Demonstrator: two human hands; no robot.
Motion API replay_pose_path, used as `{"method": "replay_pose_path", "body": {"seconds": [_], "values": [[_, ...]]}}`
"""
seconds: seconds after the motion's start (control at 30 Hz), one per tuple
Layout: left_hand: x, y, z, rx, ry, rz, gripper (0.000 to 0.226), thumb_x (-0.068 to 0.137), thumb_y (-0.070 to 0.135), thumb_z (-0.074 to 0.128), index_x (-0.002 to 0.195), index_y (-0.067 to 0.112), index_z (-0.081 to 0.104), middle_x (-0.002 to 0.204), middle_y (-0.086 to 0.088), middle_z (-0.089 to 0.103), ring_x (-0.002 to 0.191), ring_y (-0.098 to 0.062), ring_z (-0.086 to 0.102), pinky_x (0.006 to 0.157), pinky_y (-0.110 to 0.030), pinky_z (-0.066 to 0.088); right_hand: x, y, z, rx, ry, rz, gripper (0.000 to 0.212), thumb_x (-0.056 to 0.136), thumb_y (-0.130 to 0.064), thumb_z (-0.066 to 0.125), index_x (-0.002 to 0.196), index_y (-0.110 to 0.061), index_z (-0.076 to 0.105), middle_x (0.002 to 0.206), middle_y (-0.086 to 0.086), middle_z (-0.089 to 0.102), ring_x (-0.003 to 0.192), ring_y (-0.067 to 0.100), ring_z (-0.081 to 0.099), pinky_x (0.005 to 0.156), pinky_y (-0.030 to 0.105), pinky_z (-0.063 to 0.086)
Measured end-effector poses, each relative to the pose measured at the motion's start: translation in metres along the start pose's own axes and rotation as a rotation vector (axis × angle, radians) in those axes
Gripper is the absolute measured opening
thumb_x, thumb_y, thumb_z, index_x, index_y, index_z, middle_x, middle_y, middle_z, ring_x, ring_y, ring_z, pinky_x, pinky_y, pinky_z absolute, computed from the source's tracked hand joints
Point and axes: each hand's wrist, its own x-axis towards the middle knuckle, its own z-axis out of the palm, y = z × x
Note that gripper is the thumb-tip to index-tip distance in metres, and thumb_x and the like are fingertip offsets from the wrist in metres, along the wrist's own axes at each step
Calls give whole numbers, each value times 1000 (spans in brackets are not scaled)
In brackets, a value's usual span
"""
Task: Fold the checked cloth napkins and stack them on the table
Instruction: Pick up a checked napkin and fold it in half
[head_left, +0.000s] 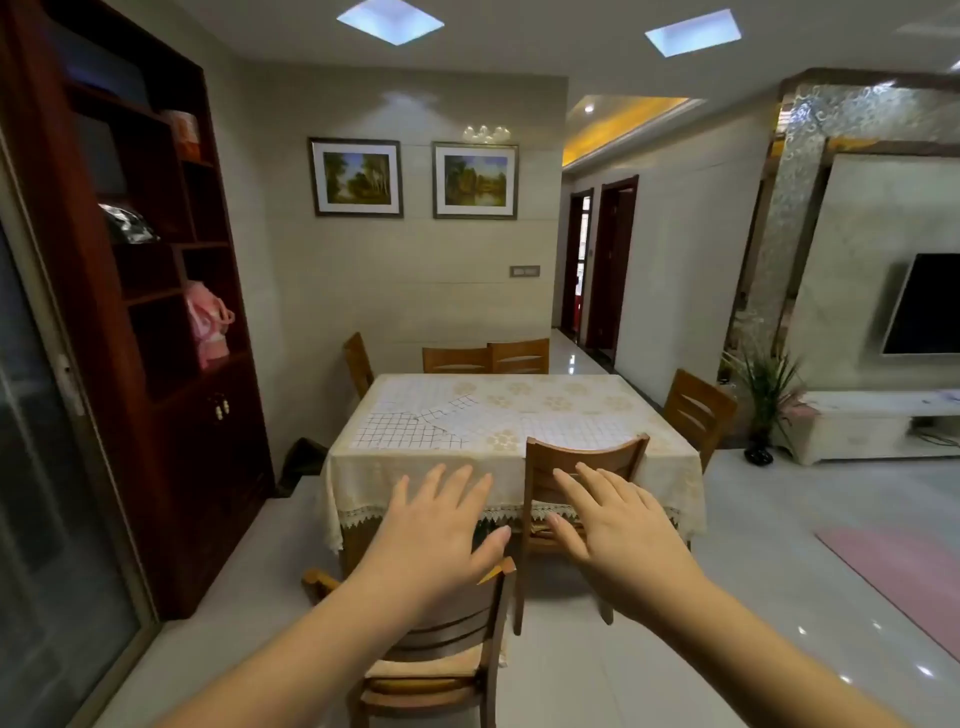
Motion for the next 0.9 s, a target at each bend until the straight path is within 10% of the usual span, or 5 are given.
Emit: {"method": "replay_pose_path", "body": {"seconds": [0.23,0.47,0.9], "values": [[72,37,30,3,-29,6,68,95,65,7,155,33,0,163,4,10,150,-18,4,120,-50,8,46,67,29,-124,80,21,66,92,-60,20,138,-26,54,137,6,59,125,25,57,103,45,44],[156,80,56,-12,-18,-12,66,98,61,15,154,34,-7,162,6,14,149,-17,9,120,-48,13,94,154,43,-28,76,-1,68,95,-62,5,155,-32,11,162,-1,20,149,17,17,120,36,11],[271,83,114,-55,-54,-73,65,98,61,16,155,33,3,163,6,11,150,-16,5,120,-46,13,195,217,95,62,41,-32,90,75,-64,-13,155,-33,10,162,-9,15,149,12,14,120,34,11]]}}
